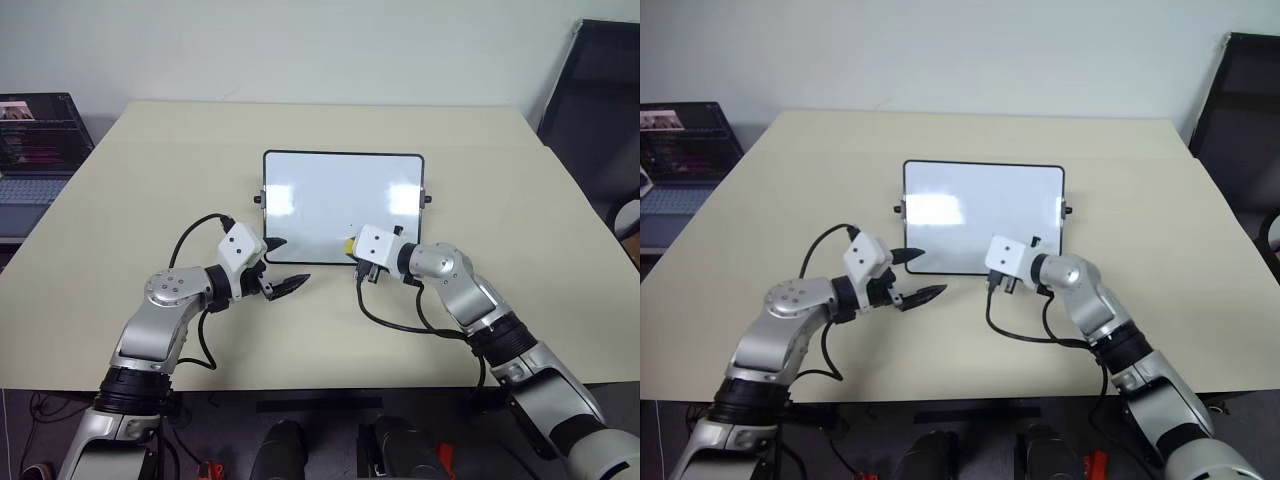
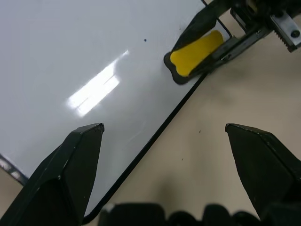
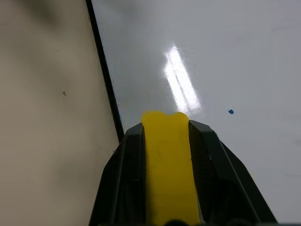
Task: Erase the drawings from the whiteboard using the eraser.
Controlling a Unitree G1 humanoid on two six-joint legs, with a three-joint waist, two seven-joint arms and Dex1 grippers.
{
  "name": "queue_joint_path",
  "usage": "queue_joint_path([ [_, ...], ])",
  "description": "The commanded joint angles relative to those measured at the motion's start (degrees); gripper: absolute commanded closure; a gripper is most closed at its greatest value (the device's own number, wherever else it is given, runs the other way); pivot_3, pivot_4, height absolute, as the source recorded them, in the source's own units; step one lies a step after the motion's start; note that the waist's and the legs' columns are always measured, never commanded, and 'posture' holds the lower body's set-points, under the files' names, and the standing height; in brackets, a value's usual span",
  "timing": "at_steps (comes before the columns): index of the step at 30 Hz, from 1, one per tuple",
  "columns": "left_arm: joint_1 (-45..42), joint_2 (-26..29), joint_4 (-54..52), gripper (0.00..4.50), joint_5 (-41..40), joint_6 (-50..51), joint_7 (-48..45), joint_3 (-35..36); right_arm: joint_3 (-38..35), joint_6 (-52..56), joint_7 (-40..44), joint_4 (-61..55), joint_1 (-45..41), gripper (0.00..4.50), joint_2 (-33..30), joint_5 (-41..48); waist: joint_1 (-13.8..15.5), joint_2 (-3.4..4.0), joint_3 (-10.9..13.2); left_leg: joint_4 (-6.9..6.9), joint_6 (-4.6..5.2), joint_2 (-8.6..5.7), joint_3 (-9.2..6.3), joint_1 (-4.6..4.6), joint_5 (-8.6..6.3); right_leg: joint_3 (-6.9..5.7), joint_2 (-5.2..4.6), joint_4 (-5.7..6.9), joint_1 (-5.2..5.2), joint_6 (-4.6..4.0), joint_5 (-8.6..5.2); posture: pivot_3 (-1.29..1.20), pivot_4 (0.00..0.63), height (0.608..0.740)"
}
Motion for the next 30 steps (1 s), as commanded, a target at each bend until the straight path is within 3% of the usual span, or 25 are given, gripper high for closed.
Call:
queue_joint_path([
  [1, -0.01, 0.13, -2.78, 0.0, -0.42, 0.3, 0.17, 0.22, -3.23, -1.33, -7.23, 3.08, -3.88, 3.54, 1.62, -1.82, -0.18, 0.0, 0.0, 0.02, 0.0, 0.01, 0.01, 0.03, 0.01, 0.01, 0.0, 0.06, 0.0, 0.0, 0.0, 0.0, 0.15, 0.74],
  [7, 0.44, -0.19, -3.35, 0.0, -0.5, 0.72, 0.13, 0.11, -4.86, -2.65, -10.9, 5.77, -6.74, 3.54, 3.67, -1.05, -0.11, 0.0, 0.0, 0.04, 0.01, 0.0, -0.01, 0.04, 0.07, 0.02, 0.0, 0.2, -0.03, -0.02, 0.01, 0.0, 0.15, 0.74],
  [15, 1.16, -0.33, -2.88, 0.0, -0.4, 0.05, -0.04, 0.3, -1.66, 1.25, -0.67, 1.87, -3.27, 3.54, 1.08, -0.82, -0.12, 0.0, 0.0, -0.01, 0.01, -0.03, -0.01, 0.03, 0.05, 0.0, 0.0, 0.17, -0.04, -0.18, 0.1, 0.0, 0.15, 0.74],
  [19, 1.41, -0.54, -2.54, 0.0, -0.24, -0.35, 0.04, 0.17, -2.89, 1.07, -2.4, 0.55, -2.62, 3.54, 1.5, -1.3, -0.12, 0.0, 0.0, 0.0, 0.01, -0.02, -0.01, 0.03, 0.05, 0.0, 0.0, 0.17, -0.03, -0.02, 0.01, 0.0, 0.15, 0.74],
  [24, 1.32, -0.81, -2.88, 0.0, -0.33, -0.34, 0.1, 0.05, -9.93, 3.32, -8.66, -4.45, -1.49, 3.54, 3.51, 2.21, -0.08, 0.01, 0.01, 0.01, 0.01, 0.0, -0.01, 0.03, 0.06, 0.01, 0.0, 0.18, -0.04, -0.02, 0.0, 0.0, 0.15, 0.74],
  [30, -1.34, -2.15, -4.37, 0.0, -0.34, -2.26, -0.16, -1.06, -24.01, 20.33, -12.29, -25.35, 9.08, 3.54, 6.11, 11.21, 0.96, 0.01, 0.01, -0.06, -0.02, -0.05, -0.13, -0.12, 0.03, -0.02, -0.03, 0.11, -0.06, -0.13, 0.06, 0.0, 0.15, 0.74],
])
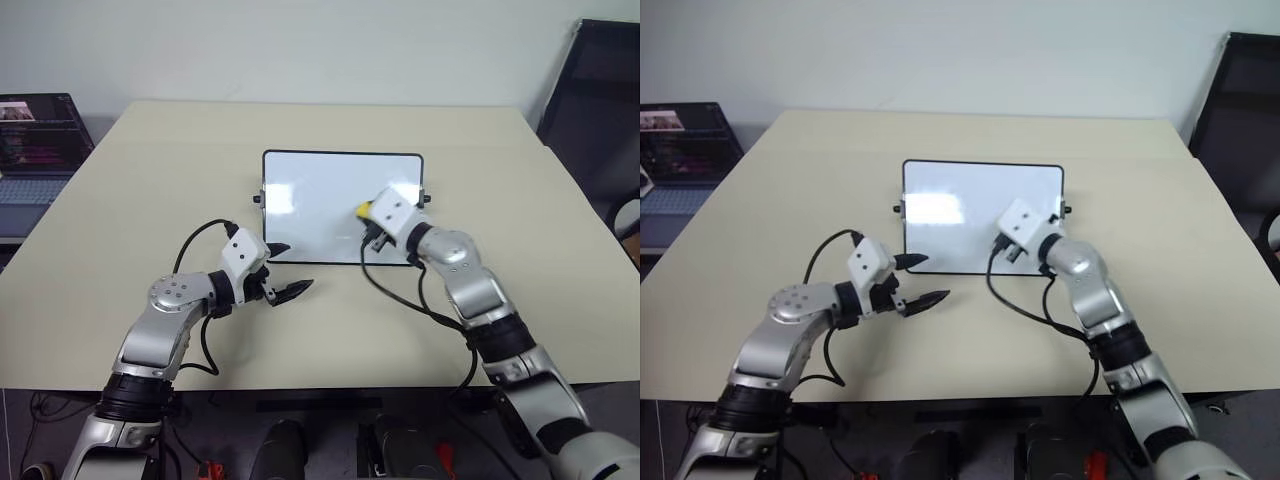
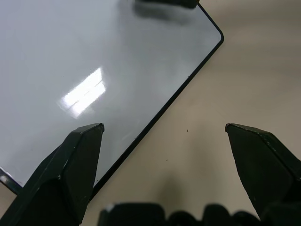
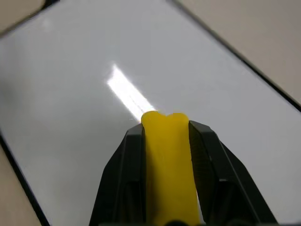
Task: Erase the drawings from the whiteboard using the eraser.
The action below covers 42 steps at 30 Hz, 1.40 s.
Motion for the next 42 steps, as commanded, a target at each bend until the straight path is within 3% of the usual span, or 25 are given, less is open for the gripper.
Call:
queue_joint_path([
  [1, -3.1, -1.21, -3.04, 0.0, -0.68, -1.52, -0.22, -0.66, -7.01, 8.88, -2.26, -12.1, 4.61, 3.54, -0.4, 3.78, 0.48, 0.0, 0.0, 0.0, 0.0, -0.02, 0.0, -0.02, 0.0, -0.03, 0.0, -0.01, 0.0, 0.0, 0.0, 0.0, 0.15, 0.74],
  [7, -8.24, -2.12, -0.42, 0.0, -1.37, -2.15, -3.95, -2.97, -13.83, 20.1, -6.29, -25.33, 15.69, 3.54, -0.5, 6.12, 0.61, 0.0, 0.0, 0.0, 0.0, -0.01, 0.07, 0.02, 0.0, -0.02, 0.04, -0.05, 0.0, 0.14, -0.09, 0.0, 0.15, 0.74],
  [12, -13.24, -4.31, 3.22, 0.0, -1.6, -2.54, -9.78, -7.28, -15.4, 25.74, -9.31, -26.81, 19.57, 3.54, -0.78, 6.18, 0.17, 0.01, 0.0, 0.02, 0.01, -0.02, 0.18, 0.08, 0.0, 0.05, 0.07, -0.06, 0.0, 0.16, -0.1, 0.0, 0.15, 0.74],
  [22, -25.74, -13.25, 18.52, 0.0, 2.86, -9.47, -15.73, -14.05, -16.58, 25.58, -12.52, -18.09, 16.88, 3.54, -0.92, 7.99, -0.3, 0.0, 0.0, 0.0, 0.02, -0.17, 0.19, 0.04, 0.01, 0.07, 0.21, -0.16, 0.02, 0.17, -0.09, 0.0, 0.15, 0.74],
  [37, -27.19, -15.33, 23.36, 0.0, 6.91, -16.74, -18.67, -16.26, -18.7, 21.91, -14.14, -7.52, 11.68, 3.54, -2.55, 12.02, -0.52, 0.02, 0.01, -0.02, 0.02, -0.13, 0.17, -0.02, 0.0, 0.08, 0.27, -0.24, 0.01, 0.17, -0.09, 0.0, 0.15, 0.74],
  [42, -27.42, -16.26, 23.84, 0.0, 7.21, -16.94, -17.97, -16.16, -18.62, 20.23, -14.38, -5.42, 11.16, 1.98, -3.47, 12.72, -0.51, 0.02, 0.01, -0.02, 0.03, -0.13, 0.16, -0.02, 0.0, 0.07, 0.27, -0.24, 0.01, 0.17, -0.09, 0.0, 0.15, 0.74],
])
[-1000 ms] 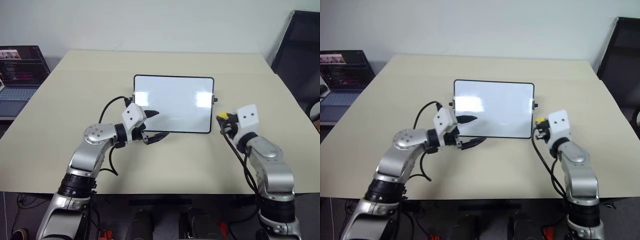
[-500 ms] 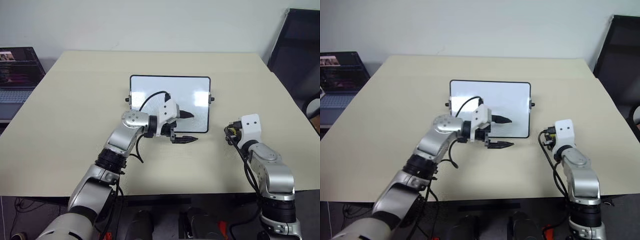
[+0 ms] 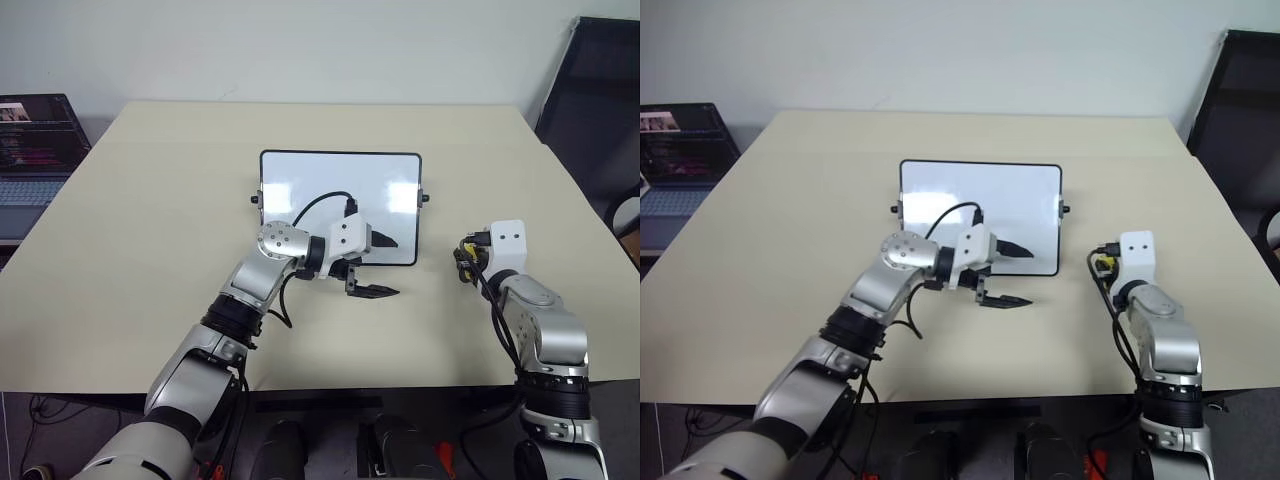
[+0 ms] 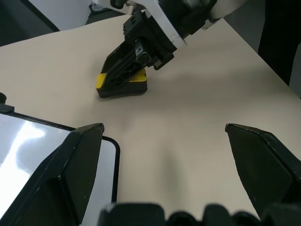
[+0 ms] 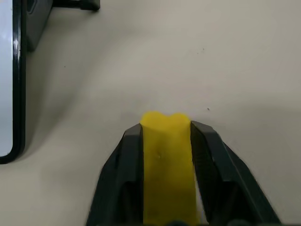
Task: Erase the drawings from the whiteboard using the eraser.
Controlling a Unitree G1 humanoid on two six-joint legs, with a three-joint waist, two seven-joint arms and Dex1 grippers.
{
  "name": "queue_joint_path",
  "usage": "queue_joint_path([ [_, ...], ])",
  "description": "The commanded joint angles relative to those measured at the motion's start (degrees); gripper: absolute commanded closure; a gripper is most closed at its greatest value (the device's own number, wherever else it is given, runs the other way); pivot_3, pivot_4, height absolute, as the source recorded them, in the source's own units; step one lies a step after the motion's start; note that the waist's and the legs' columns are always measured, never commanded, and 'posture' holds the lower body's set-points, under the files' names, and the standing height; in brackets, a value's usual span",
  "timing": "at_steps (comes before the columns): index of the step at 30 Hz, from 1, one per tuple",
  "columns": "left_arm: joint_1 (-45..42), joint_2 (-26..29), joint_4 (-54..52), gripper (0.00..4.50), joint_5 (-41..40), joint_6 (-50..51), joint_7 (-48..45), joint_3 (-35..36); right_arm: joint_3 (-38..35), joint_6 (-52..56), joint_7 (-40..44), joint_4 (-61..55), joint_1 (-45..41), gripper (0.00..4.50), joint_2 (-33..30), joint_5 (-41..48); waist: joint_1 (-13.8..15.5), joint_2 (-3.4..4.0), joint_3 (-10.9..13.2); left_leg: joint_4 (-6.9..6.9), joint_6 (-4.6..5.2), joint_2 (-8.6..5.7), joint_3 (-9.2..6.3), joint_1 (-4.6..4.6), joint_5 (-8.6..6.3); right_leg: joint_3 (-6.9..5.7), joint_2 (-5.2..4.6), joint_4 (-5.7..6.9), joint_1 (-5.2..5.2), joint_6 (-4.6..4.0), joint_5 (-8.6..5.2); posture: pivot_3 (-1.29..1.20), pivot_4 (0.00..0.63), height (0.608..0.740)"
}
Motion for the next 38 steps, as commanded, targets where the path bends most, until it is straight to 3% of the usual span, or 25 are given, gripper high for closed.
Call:
queue_joint_path([
  [1, -1.11, -1.03, -0.56, 0.0, 0.06, -0.94, 0.79, 0.67, -0.42, -2.72, 0.18, 0.18, -1.11, 1.62, -1.09, 0.94, 0.0, 0.0, 0.0, 0.0, 0.0, 0.0, 0.0, 0.0, 0.0, 0.0, 0.0, 0.0, 0.0, 0.0, 0.0, 0.0, 0.15, 0.74],
  [6, -0.13, -1.22, -1.68, 0.0, -0.32, -1.03, 2.79, 2.05, -0.71, -6.01, 0.93, -1.64, -1.19, 0.03, -0.2, 3.3, -0.07, 0.0, 0.0, 0.01, 0.0, 0.0, 0.01, 0.0, 0.0, 0.01, 0.0, 0.01, 0.0, 0.0, 0.0, 0.0, 0.15, 0.74],
  [12, 6.69, 0.89, -8.98, 0.0, -3.5, 6.3, 12.17, 9.91, 1.86, -5.38, 2.95, -17.77, 6.4, 0.03, 0.61, 7.24, -0.25, 0.03, 0.01, -0.02, 0.0, 0.11, -0.07, -0.01, 0.0, -0.02, 0.03, 0.02, -0.01, 0.0, 0.0, 0.0, 0.15, 0.74],
  [18, 19.47, -0.21, -23.48, 0.0, -7.06, 15.84, 25.81, 18.53, 8.98, -21.17, 0.06, -25.9, 19.24, 0.03, 3.41, 1.9, -0.16, 0.03, 0.0, 0.0, 0.0, 0.17, -0.08, -0.04, -0.01, -0.02, -0.17, -0.01, -0.01, 0.03, -0.01, 0.0, 0.15, 0.74],
  [20, 27.3, -3.15, -30.04, 0.0, -5.43, 16.49, 37.31, 24.6, 11.3, -28.02, -2.5, -25.79, 25.05, 0.03, 5.34, -0.92, -0.08, 0.03, -0.02, 0.04, 0.0, 0.13, -0.08, -0.04, -0.01, -0.02, -0.22, -0.03, 0.02, 0.08, 0.0, 0.0, 0.15, 0.74],
  [24, 39.41, -6.32, -39.84, 0.0, 2.6, 11.44, 51.18, 28.41, 8.5, -35.34, -2.08, -24.5, 31.6, 0.03, 7.51, 1.88, 0.03, 0.0, -0.06, 0.01, 0.0, 0.26, -0.14, 0.04, -0.01, 0.04, -0.37, -0.14, 0.07, 0.09, 0.01, 0.0, 0.15, 0.74],
  [30, 44.89, -8.31, -41.11, 0.0, 9.07, 7.65, 62.6, 30.16, 5.25, -43.76, 0.71, -15.17, 29.68, 0.03, 5.28, 3.57, 0.97, -0.01, -0.04, 0.1, 0.02, 0.25, -0.13, 0.52, 0.01, 0.02, -0.35, -0.27, 0.71, -0.11, -0.08, 0.0, 0.15, 0.74],
  [32, 44.7, -9.22, -40.41, 0.0, 8.9, 8.92, 64.81, 30.83, 5.58, -43.99, 1.6, -14.94, 28.96, 0.03, 4.82, 4.16, 1.17, 0.0, -0.05, 0.07, 0.03, 0.27, -0.13, 0.84, 0.01, 0.05, -0.36, -0.53, 1.12, -0.23, -0.13, 0.0, 0.15, 0.74],
  [38, 48.48, -10.59, -43.25, 0.0, 9.17, 9.31, 66.66, 29.6, 8.58, -42.09, 2.38, -17.38, 30.46, 0.03, 5.14, 4.0, 1.2, -0.07, -0.1, -0.13, 0.01, 0.22, -0.03, 0.72, -0.03, 0.03, -0.34, -0.63, 1.01, 0.03, -0.02, 0.0, 0.15, 0.74],
])
